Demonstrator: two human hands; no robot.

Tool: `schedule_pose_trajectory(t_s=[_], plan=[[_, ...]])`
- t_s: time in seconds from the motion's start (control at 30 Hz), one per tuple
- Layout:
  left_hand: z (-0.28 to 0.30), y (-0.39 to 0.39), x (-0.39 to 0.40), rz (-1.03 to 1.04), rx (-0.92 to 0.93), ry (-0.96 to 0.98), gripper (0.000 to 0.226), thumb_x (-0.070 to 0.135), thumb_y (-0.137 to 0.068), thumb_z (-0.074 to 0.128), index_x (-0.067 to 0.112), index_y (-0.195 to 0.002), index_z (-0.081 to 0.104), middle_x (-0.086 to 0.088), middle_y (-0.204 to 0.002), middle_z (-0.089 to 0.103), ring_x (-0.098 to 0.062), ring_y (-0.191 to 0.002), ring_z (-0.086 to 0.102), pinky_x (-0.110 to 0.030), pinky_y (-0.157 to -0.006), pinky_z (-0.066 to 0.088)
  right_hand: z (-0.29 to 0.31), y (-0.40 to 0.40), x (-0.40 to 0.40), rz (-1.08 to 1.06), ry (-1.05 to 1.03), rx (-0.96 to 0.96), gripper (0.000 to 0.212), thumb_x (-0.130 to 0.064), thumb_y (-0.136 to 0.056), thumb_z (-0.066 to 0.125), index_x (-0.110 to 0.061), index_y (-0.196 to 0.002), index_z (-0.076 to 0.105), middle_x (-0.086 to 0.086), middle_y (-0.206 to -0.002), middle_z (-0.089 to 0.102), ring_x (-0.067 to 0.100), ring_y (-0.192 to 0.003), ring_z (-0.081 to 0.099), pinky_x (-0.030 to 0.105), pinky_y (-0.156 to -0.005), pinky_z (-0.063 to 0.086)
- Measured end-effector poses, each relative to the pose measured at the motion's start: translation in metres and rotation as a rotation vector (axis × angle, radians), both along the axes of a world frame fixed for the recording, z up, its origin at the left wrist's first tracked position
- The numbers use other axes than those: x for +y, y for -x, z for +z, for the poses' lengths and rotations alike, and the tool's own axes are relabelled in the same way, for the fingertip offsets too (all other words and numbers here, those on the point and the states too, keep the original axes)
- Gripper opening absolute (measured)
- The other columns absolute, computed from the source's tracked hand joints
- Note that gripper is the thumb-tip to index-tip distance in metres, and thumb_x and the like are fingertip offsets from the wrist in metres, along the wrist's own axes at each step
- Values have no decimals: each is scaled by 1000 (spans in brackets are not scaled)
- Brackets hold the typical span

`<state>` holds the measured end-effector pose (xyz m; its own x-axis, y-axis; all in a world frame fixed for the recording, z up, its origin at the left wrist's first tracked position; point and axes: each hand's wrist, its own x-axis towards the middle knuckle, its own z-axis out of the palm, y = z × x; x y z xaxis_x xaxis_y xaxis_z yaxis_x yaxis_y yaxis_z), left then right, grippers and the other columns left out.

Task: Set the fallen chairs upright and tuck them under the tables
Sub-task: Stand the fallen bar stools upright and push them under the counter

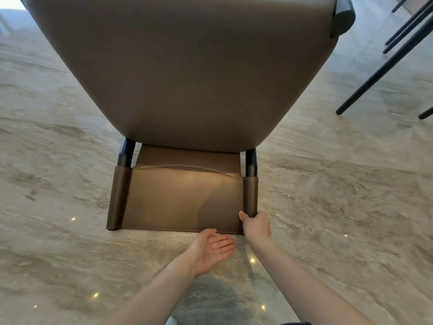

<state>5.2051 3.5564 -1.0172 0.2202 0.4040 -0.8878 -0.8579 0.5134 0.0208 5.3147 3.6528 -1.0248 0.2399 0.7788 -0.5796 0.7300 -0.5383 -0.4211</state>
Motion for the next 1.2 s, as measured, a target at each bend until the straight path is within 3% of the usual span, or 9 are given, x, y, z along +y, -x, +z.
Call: schedule_pose_trajectory(t_s=[0.2,0.37,0.57,0.73,0.83,0.9,1.1,1.2], plan=[[5,-11,-5,103,20,12,43,17,-100,41,-15,-128,44,-33,-130,51,-42,-128,45,-46,-108,36,1,-11,5,7,-16,140,30,-35,-83,72,-6,-82,62,9,-84,66,25,-78,63,34,-69,52],[2,-21,-11,201,41,-5,38,15,-99,43,-12,-125,46,-31,-120,55,-41,-125,48,-46,-108,38,4,-16,5,23,-4,176,31,-32,-82,73,-3,-86,68,8,-80,67,18,-68,61,24,-50,38],[2,-26,-19,367,4,20,42,20,-101,34,-10,-128,47,-26,-114,60,-38,-124,50,-45,-105,38,4,-17,6,-9,5,218,30,-29,-81,75,-2,-93,68,9,-86,69,22,-78,65,26,-61,46],[5,-9,-13,584,-23,26,43,13,-98,37,5,-141,40,-11,-148,41,-34,-132,43,-51,-111,31,14,-17,6,17,-10,228,27,-25,-82,74,0,-82,66,5,-68,61,19,-62,58,26,-53,42],[2,19,-6,688,-35,-19,41,16,-93,46,6,-133,50,-17,-128,60,-32,-120,54,-46,-111,34,21,-18,7,21,-10,236,26,-22,-85,72,-5,-70,60,2,-58,52,15,-52,50,24,-47,34],[1,31,-8,732,-46,-30,35,18,-89,53,9,-123,57,-15,-119,65,-30,-116,59,-43,-108,38,23,-20,8,38,-11,243,26,-24,-85,72,-3,-73,62,2,-60,52,15,-54,50,24,-47,34],[3,78,-26,879,-9,-62,46,18,-71,65,9,-116,65,-16,-113,70,-32,-105,65,-47,-93,48,22,-22,6,21,3,316,21,-19,-83,74,1,-84,66,8,-73,61,19,-64,58,23,-52,41],[0,100,-36,905,-11,-42,44,30,-80,66,8,-119,62,-19,-114,68,-34,-111,62,-49,-94,46,17,-24,6,32,-13,307,25,-22,-82,75,-2,-84,60,8,-77,60,19,-67,57,25,-54,40]])
